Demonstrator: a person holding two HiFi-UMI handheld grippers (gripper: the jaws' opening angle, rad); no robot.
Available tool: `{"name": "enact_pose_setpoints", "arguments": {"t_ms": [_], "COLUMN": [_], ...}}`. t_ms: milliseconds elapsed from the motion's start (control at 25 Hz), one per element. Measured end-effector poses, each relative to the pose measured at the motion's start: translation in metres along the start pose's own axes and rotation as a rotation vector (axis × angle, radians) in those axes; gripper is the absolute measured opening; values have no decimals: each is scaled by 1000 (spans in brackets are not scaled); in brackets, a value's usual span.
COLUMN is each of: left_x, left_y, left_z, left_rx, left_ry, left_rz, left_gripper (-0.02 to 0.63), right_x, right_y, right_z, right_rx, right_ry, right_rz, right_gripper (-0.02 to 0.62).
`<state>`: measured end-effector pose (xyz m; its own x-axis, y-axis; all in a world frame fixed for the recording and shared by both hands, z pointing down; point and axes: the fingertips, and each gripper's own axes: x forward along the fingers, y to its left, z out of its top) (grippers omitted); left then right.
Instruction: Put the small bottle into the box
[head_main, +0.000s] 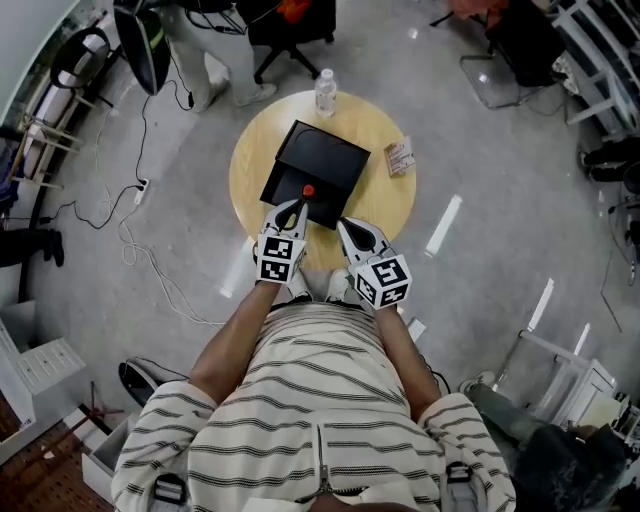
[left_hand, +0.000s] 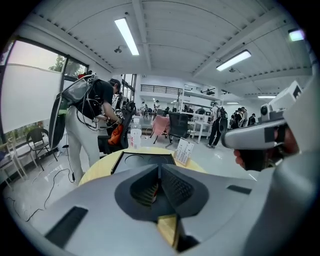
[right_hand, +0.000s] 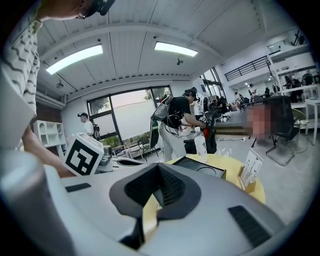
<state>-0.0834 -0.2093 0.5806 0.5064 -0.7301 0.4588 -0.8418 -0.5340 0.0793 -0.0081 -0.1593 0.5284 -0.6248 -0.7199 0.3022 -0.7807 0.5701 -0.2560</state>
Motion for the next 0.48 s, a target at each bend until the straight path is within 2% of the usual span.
{"name": "enact_pose_setpoints", "arguments": {"t_ms": [480], "left_x": [-19], "left_y": [-15], "left_z": [14], "left_rx": [31], "left_ry": [-45], "left_rz": [-42], "left_gripper": [21], "right_x": [4], "right_y": [-4], "right_z": [10], "right_rx": [-7], "right_ry": [-27], "right_rz": [34], "right_gripper": [14]}}
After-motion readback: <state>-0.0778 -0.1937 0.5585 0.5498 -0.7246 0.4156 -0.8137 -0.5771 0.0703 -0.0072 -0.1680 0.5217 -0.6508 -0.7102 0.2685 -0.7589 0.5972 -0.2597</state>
